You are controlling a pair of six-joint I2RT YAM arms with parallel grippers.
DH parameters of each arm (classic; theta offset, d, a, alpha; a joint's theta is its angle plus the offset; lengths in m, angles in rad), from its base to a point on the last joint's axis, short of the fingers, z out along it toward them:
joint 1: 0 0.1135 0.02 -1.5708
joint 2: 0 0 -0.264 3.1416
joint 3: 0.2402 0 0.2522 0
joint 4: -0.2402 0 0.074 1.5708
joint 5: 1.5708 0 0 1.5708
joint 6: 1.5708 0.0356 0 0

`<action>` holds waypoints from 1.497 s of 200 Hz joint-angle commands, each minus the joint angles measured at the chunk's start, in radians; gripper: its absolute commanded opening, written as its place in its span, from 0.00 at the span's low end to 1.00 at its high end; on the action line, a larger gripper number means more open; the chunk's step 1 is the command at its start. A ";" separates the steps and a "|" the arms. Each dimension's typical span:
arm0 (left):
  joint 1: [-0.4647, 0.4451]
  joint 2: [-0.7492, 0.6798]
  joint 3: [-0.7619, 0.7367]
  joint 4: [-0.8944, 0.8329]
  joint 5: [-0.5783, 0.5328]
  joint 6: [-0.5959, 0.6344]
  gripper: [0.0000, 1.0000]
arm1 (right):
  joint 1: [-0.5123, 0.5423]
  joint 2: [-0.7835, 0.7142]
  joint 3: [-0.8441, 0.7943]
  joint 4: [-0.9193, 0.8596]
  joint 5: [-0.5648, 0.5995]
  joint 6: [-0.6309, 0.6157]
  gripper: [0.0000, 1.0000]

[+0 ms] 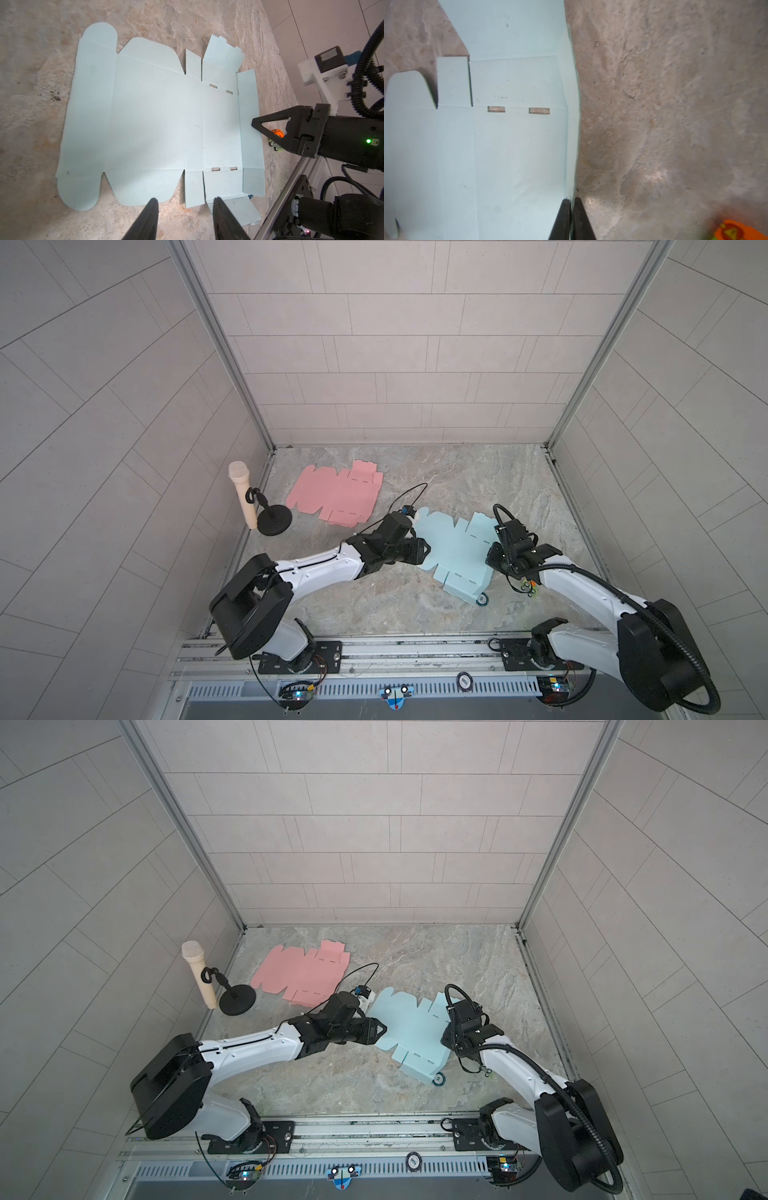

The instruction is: Fold the paper box

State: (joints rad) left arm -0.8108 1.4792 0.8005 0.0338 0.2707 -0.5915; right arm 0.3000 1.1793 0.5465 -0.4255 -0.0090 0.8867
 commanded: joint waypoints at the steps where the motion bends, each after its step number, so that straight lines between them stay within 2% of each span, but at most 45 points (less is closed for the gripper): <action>1: 0.028 0.017 0.011 0.010 0.028 0.029 0.47 | -0.005 0.040 0.033 -0.073 0.045 -0.065 0.12; 38: 0.041 0.025 -0.004 0.029 0.042 0.028 0.47 | -0.010 0.097 0.050 -0.010 -0.009 -0.083 0.22; 56: 0.041 0.028 -0.012 0.039 0.047 0.021 0.47 | -0.010 0.110 0.054 0.011 -0.031 -0.087 0.24; 123: 0.061 0.085 -0.006 0.048 0.058 0.020 0.47 | -0.010 0.107 0.015 0.079 -0.058 -0.095 0.19; 167: 0.112 0.163 0.064 -0.023 0.041 0.091 0.47 | -0.010 0.112 0.041 0.071 -0.068 -0.140 0.14; 214: 0.133 0.259 0.118 -0.083 0.012 0.137 0.47 | -0.010 0.173 0.067 0.085 -0.118 -0.180 0.18; 248: 0.133 0.262 0.096 -0.083 0.003 0.125 0.47 | -0.015 0.188 0.096 0.112 -0.139 -0.180 0.23; 299: 0.133 0.262 0.060 -0.060 -0.002 0.109 0.46 | -0.016 0.176 0.079 0.145 -0.149 -0.154 0.23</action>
State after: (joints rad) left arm -0.6785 1.7432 0.8856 -0.0212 0.2855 -0.4850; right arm 0.2867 1.3643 0.6239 -0.2958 -0.1555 0.7158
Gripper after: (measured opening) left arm 0.466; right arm 0.230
